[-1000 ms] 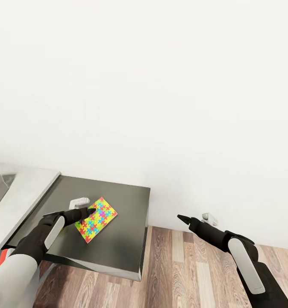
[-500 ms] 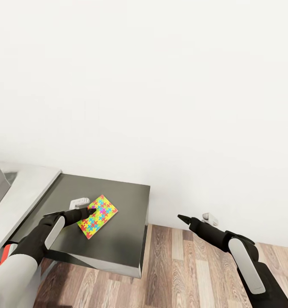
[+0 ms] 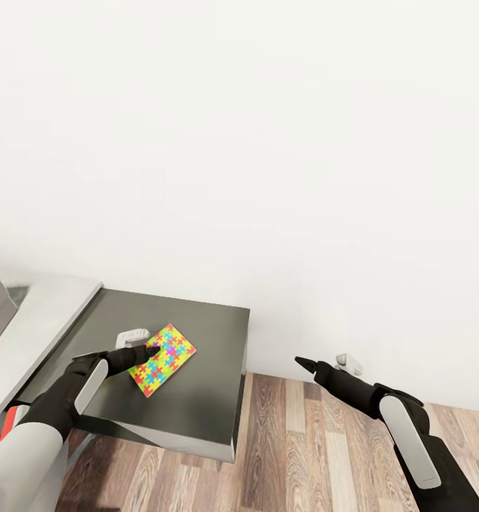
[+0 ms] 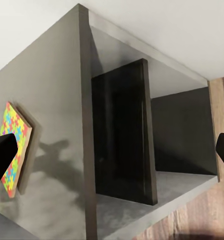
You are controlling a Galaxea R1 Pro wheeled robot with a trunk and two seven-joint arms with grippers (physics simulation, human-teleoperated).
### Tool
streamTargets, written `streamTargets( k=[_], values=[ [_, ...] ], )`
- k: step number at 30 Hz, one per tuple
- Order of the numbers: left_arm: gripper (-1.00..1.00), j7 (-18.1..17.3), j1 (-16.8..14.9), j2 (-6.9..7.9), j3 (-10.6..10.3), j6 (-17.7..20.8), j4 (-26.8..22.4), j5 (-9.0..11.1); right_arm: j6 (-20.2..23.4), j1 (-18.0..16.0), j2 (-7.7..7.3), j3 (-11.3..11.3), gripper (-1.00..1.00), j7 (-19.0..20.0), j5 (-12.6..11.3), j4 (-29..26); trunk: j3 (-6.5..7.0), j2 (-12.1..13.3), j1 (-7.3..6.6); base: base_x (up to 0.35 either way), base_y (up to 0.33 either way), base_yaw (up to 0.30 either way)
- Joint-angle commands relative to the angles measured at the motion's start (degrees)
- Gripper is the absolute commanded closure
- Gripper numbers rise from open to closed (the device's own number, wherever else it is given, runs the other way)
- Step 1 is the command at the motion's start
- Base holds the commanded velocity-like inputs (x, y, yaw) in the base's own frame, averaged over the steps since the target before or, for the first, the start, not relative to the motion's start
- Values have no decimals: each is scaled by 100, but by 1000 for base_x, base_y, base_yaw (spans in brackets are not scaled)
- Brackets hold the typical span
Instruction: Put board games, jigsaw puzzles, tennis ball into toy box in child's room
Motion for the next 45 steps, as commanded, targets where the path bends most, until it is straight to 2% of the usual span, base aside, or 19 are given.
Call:
streamTargets(
  k=[1,25,45],
  values=[
    [-100,0,-3,5,-15,24,-5,19,33,-4,1,-9,-100,34,28,-3,-9,-9,3,0,0,0],
    [-100,0,-3,3,-22,20,-4,19,35,-4,1,-17,-100,34,27,-5,-202,-9,3,0,0,0],
    [-100,-25,-3,3,-29,6,-5,2,35,-4,1,-40,-100,34,27,-3,-211,-9,3,0,-143,0]
  ],
)
